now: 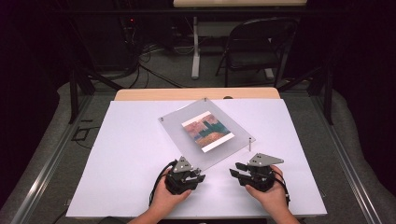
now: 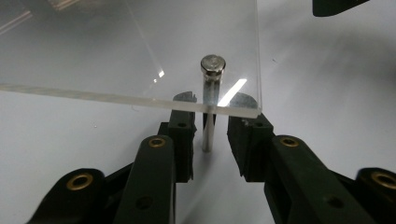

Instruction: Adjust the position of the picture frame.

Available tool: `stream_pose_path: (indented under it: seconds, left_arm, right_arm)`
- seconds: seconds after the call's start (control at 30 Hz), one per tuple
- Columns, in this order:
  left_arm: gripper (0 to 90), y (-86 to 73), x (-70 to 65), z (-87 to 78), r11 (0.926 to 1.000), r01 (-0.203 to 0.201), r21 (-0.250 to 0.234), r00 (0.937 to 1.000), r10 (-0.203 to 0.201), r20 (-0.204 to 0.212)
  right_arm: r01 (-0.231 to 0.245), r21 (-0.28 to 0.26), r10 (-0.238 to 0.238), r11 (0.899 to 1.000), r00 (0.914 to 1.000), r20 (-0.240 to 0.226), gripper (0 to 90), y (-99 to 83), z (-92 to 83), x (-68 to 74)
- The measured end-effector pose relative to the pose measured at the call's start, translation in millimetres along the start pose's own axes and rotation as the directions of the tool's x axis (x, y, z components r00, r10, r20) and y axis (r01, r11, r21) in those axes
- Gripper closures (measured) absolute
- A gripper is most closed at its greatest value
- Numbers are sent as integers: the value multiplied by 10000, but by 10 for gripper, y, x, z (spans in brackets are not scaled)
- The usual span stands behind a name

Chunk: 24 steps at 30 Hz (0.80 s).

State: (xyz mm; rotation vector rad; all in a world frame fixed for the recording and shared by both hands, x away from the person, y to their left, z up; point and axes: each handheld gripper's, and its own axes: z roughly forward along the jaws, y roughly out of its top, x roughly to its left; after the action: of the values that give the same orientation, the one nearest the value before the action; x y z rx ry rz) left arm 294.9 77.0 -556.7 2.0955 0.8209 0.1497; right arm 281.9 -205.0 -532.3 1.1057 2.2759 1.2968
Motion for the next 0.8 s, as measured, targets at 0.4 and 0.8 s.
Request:
stream_pose_path:
  seconds: [0.4,0.8]
  left_arm:
    - [818,24,24,46,9997,177,140,9997,-179,148]
    - [850,32,44,48,9994,288,186,9993,-292,220]
  right_arm:
    - [-397,-180,405,9990,9981,456,640,-28,-61,-144]
    - [-711,-331,735,9969,9943,777,649,-41,-79,-269]
